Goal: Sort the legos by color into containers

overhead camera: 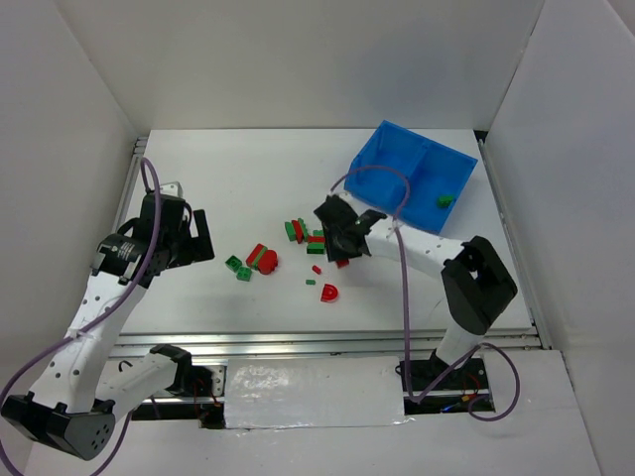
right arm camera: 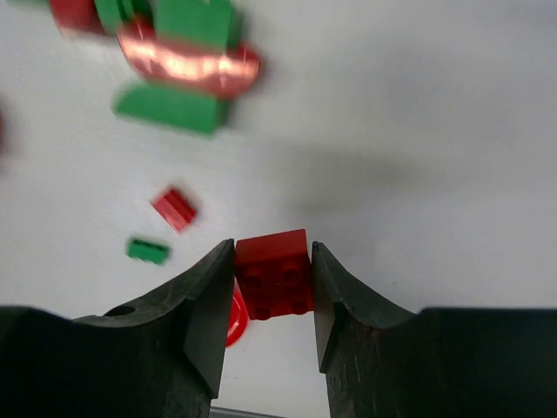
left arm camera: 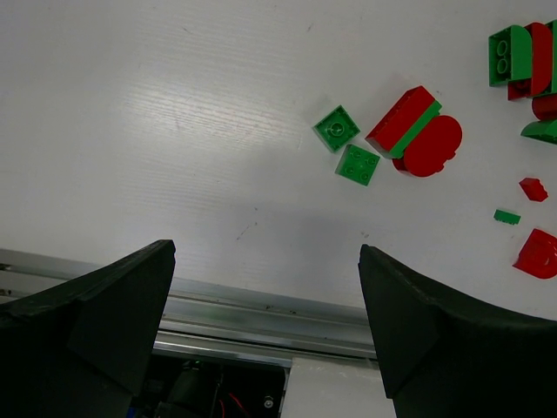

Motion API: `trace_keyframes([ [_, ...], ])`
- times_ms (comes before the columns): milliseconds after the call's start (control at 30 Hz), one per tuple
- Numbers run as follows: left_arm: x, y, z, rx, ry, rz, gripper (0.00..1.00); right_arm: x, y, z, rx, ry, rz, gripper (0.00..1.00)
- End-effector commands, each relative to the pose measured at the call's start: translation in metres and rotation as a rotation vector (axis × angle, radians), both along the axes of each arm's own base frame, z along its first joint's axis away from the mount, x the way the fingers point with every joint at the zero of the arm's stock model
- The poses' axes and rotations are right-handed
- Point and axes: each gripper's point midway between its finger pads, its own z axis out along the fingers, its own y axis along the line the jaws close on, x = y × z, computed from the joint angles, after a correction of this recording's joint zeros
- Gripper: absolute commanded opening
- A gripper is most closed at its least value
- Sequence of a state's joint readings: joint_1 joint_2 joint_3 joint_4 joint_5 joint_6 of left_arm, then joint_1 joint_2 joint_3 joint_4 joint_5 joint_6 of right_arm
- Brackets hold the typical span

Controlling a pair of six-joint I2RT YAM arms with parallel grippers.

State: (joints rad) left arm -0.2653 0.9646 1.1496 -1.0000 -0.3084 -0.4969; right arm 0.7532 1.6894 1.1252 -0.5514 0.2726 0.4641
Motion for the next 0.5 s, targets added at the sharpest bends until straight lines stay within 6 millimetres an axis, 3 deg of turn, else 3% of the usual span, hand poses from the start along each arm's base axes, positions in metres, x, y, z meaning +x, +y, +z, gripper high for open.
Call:
trace_keyframes([
  [0, 0.003, -0.001, 0.008, 0.001, -0.027, -0.013, 1.0, 0.067, -0.006, 0.101, 0.118, -0.231, -0.138, 0.19],
  [67, 0.002, -0.004, 0.006, -0.012, -0.021, -0.024, 0.99, 0.098, -0.019, 0.103, 0.08, -0.249, -0.19, 0.2],
  [100, 0.002, -0.005, 0.006, -0.013, -0.019, -0.027, 1.0, 0.13, -0.035, 0.129, 0.089, -0.309, -0.264, 0.2],
  [200, 0.0, -0.007, 0.005, -0.029, -0.015, -0.037, 1.0, 0.175, -0.055, 0.131, 0.042, -0.313, -0.341, 0.2],
  [233, -0.001, -0.009, 0.007, -0.039, -0.017, -0.04, 0.99, 0.186, -0.058, 0.117, -0.003, -0.297, -0.338, 0.21],
  [267, -0.005, -0.013, 0.006, -0.057, -0.004, -0.056, 1.0, 0.2, -0.059, 0.129, 0.002, -0.338, -0.347, 0.22],
  [333, -0.01, -0.015, 0.006, -0.076, -0.003, -0.067, 1.0, 0.217, -0.066, 0.126, -0.028, -0.355, -0.356, 0.23],
  [467, -0.017, -0.012, -0.004, -0.061, 0.008, -0.069, 0.99, 0.246, -0.071, 0.141, -0.043, -0.45, -0.341, 0.23],
])
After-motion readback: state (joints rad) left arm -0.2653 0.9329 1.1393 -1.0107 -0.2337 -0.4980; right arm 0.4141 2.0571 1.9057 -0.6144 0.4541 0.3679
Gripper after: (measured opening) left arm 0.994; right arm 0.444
